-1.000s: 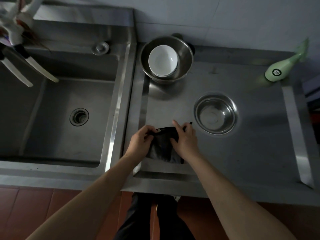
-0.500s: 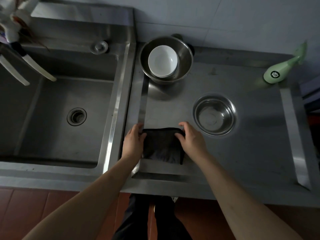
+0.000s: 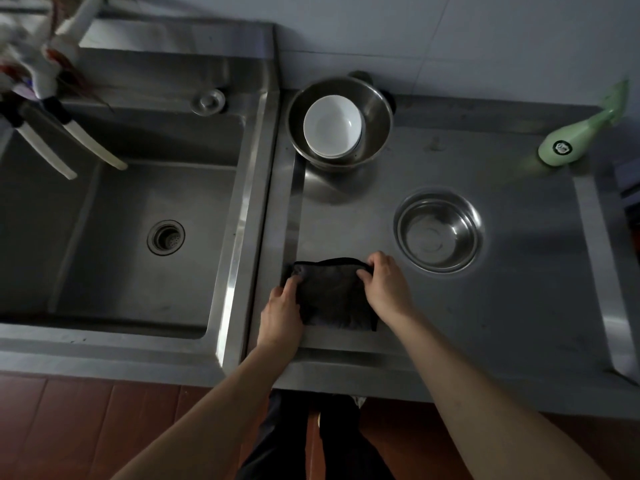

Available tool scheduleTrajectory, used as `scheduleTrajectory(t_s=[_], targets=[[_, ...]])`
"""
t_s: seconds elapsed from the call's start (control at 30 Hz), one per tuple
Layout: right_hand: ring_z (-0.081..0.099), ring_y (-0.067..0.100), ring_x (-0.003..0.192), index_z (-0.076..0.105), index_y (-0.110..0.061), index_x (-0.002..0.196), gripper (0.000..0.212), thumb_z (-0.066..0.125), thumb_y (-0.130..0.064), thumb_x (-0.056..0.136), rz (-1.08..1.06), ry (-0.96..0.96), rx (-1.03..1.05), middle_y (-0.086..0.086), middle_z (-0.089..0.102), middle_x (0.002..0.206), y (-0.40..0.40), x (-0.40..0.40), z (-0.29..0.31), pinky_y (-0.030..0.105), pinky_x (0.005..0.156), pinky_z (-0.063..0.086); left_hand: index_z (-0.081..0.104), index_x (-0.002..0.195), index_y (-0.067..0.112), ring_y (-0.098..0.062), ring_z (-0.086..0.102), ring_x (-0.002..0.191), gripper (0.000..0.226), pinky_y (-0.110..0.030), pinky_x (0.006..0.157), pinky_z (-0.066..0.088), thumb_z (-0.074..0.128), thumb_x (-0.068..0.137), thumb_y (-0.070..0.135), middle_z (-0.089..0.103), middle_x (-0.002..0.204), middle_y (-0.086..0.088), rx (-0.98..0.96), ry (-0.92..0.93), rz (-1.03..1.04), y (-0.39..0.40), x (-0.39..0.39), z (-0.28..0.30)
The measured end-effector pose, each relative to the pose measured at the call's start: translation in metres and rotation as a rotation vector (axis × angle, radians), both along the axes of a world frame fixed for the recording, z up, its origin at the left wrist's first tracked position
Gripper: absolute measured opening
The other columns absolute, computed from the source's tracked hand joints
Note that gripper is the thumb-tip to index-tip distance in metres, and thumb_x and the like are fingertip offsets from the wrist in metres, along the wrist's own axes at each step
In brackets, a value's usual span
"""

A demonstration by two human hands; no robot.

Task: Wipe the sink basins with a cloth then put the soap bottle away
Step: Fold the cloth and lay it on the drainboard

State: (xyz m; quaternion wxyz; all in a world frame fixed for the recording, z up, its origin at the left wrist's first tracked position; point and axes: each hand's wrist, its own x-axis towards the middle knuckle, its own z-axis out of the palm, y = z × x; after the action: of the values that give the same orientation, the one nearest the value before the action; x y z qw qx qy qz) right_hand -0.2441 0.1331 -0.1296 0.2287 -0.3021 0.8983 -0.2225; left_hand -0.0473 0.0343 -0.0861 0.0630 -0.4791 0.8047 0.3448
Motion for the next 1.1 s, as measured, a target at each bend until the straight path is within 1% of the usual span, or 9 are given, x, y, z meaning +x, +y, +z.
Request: scheduleTrajectory(t_s=[0.27, 0.37, 0.47, 0.57, 0.63, 0.7, 0.87, 0.97, 1.1], targets=[[0.06, 0.036, 0.091, 0.059, -0.015, 0.1, 0.025, 0.077, -0.029, 0.088, 0.027, 0.276, 0.022, 0.01, 0.06, 0.096, 0.015, 0.001, 0.003, 0.045, 0.074, 0.047, 0.037, 0.149, 0.036, -0.036, 0.056, 0.112, 0.059, -0.047, 0.089, 0.052, 0.054, 0.097, 0.015, 0.046, 0.129, -0.008, -0.027, -0.108, -0.155, -0.007, -0.001, -0.002], [0.056, 0.032, 0.098, 0.063, -0.018, 0.102, 0.022, 0.076, -0.024, 0.085, 0.084, 0.419, -0.115, 0.007, 0.058, 0.102, 0.022, 0.003, 0.006, 0.045, 0.081, 0.045, 0.042, 0.147, 0.032, -0.033, 0.043, 0.126, 0.055, -0.045, 0.097, 0.048, 0.056, 0.096, 0.02, 0.04, 0.143, -0.006, -0.225, -0.106, -0.199, -0.011, -0.003, -0.002], [0.059, 0.032, 0.098, 0.068, -0.016, 0.104, 0.02, 0.073, -0.024, 0.086, 0.226, 0.384, -0.223, 0.006, 0.06, 0.107, 0.026, 0.01, 0.003, 0.045, 0.085, 0.05, 0.053, 0.138, 0.027, -0.031, 0.047, 0.121, 0.055, -0.043, 0.092, 0.048, 0.064, 0.085, 0.018, 0.048, 0.139, -0.003, -0.364, -0.036, -0.409, -0.018, -0.006, -0.009], [0.059, 0.031, 0.12, 0.068, -0.015, 0.123, 0.041, 0.072, -0.038, 0.089, 0.352, 0.336, -0.105, 0.007, 0.061, 0.132, 0.035, 0.021, -0.006, 0.048, 0.098, 0.051, 0.052, 0.144, 0.024, -0.03, 0.051, 0.132, 0.056, -0.044, 0.103, 0.046, 0.057, 0.089, 0.031, 0.049, 0.151, -0.001, -0.423, -0.031, -0.595, -0.018, -0.006, -0.021], [0.039, 0.032, 0.147, 0.05, -0.02, 0.15, 0.067, 0.066, -0.051, 0.093, 0.422, 0.274, 0.096, 0.006, 0.042, 0.16, 0.043, 0.024, -0.008, 0.054, 0.117, 0.037, 0.022, 0.16, 0.02, -0.026, 0.02, 0.155, 0.068, -0.049, 0.122, 0.023, 0.045, 0.1, 0.041, 0.014, 0.169, 0.001, -0.351, -0.153, -0.657, -0.016, -0.001, -0.032], [0.01, 0.03, 0.159, 0.021, -0.027, 0.164, 0.08, 0.054, -0.058, 0.098, 0.479, 0.205, 0.253, 0.0, 0.01, 0.173, 0.049, 0.025, -0.009, 0.057, 0.126, 0.015, -0.002, 0.161, 0.021, -0.023, -0.006, 0.157, 0.082, -0.049, 0.126, 0.004, 0.048, 0.1, 0.046, -0.013, 0.167, 0.003, -0.286, -0.248, -0.685, -0.017, 0.003, -0.039], [-0.007, 0.028, 0.16, 0.0, -0.03, 0.165, 0.081, 0.046, -0.056, 0.103, 0.51, 0.14, 0.339, -0.004, -0.012, 0.173, 0.045, 0.023, 0.005, 0.058, 0.127, 0.004, -0.013, 0.16, 0.021, -0.024, -0.015, 0.155, 0.092, -0.049, 0.125, 0.0, 0.052, 0.099, 0.046, -0.022, 0.167, 0.002, -0.289, -0.347, -0.72, -0.017, -0.003, -0.033], [-0.005, 0.029, 0.16, 0.007, -0.027, 0.165, 0.077, 0.05, -0.047, 0.104, 0.5, 0.098, 0.34, -0.001, -0.006, 0.174, 0.041, 0.024, 0.016, 0.056, 0.128, 0.005, -0.004, 0.161, 0.024, -0.023, -0.012, 0.156, 0.078, -0.05, 0.126, 0.004, 0.044, 0.103, 0.043, -0.016, 0.169, 0.001, -0.244, -0.337, -0.717, -0.018, -0.006, -0.023], [0.021, 0.035, 0.156, 0.041, -0.017, 0.156, 0.06, 0.059, -0.031, 0.1, 0.335, 0.044, 0.171, 0.012, 0.03, 0.166, 0.037, 0.036, 0.036, 0.05, 0.125, 0.021, 0.027, 0.157, 0.026, -0.026, 0.018, 0.155, 0.06, -0.049, 0.122, 0.023, 0.046, 0.101, 0.034, 0.017, 0.168, -0.004, -0.079, -0.142, -0.432, -0.013, -0.002, 0.007]])
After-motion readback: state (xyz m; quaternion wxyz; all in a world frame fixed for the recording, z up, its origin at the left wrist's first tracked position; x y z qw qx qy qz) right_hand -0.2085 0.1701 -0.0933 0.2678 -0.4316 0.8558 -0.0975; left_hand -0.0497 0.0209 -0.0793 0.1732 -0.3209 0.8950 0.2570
